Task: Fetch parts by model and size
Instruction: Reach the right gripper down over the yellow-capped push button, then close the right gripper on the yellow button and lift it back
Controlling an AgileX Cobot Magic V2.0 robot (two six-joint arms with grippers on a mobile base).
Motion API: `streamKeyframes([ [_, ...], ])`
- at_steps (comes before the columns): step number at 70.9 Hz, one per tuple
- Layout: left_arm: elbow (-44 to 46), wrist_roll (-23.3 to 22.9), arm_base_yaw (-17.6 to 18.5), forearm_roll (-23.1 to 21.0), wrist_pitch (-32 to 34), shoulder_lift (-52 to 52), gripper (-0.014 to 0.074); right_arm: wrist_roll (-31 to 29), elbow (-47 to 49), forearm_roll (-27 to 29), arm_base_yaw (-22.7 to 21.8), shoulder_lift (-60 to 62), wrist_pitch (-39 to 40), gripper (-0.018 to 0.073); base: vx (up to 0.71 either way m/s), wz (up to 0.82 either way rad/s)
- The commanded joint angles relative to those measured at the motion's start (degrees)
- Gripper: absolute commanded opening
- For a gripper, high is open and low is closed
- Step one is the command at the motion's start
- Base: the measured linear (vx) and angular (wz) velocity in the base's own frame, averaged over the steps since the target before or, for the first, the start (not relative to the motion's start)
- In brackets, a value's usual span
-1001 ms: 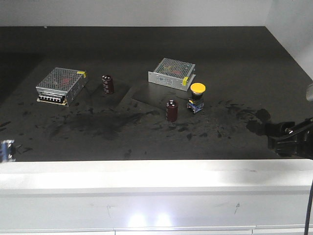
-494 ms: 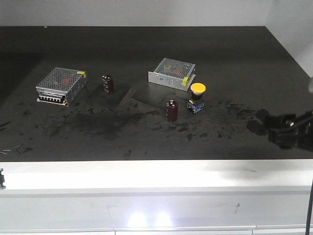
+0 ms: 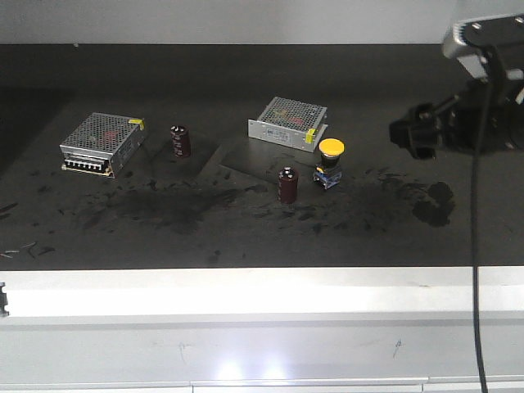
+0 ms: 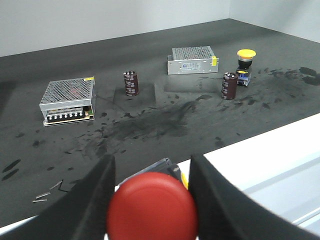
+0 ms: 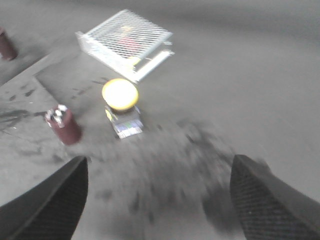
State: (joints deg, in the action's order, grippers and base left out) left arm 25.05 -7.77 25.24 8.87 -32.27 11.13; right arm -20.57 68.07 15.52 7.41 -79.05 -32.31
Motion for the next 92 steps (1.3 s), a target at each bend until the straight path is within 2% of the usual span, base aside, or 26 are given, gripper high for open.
streamKeyframes([
  [1, 1.51, -0.12, 0.42, 0.42, 4.97, 0.54, -0.0007, -2.07, 8.49, 0.39, 1.1, -3.96, -1.47, 0.056, 0.0, 0.0],
  [9, 1.51, -0.12, 0.42, 0.42, 4.97, 0.54, -0.0007, -1.62, 16.91, -3.47, 4.6, -10.68, -5.66, 0.056, 0.0, 0.0],
  [20, 1.51, -0.12, 0.42, 0.42, 4.97, 0.54, -0.0007, 7.08, 30.27, -8.38, 5.69, -20.64, -15.06, 0.056, 0.0, 0.0],
  [28, 1.51, -0.12, 0.42, 0.42, 4.97, 0.54, -0.0007, 7.87, 39.96, -7.77, 5.69, -27.48, -23.4, 0.056, 0.0, 0.0],
  [38, 1.51, -0.12, 0.42, 0.42, 4.97, 0.54, -0.0007, 8.19, 48.54, -6.05, 5.69, -33.45, -29.16, 0.056, 0.0, 0.0],
  [50, 1.51, -0.12, 0.42, 0.42, 4.96, 0.49, -0.0007, 7.92, 53.53, -5.28, 5.69, -38.04, -31.47, 0.056, 0.0, 0.0],
  [70, 1.51, -0.12, 0.42, 0.42, 4.96, 0.49, -0.0007, 7.71, 53.73, -5.12, 5.69, -42.03, -32.09, 0.0549, 0.0, 0.0],
  [82, 1.51, -0.12, 0.42, 0.42, 4.96, 0.49, -0.0007, 7.95, 53.73, -5.23, 5.69, -43.22, -31.62, 0.0464, 0.0, 0.0],
  [92, 1.51, -0.12, 0.42, 0.42, 4.96, 0.49, -0.0007, 7.93, 53.73, -5.31, 5.69, -43.22, -32.3, 0.0254, 0.0, 0.0],
])
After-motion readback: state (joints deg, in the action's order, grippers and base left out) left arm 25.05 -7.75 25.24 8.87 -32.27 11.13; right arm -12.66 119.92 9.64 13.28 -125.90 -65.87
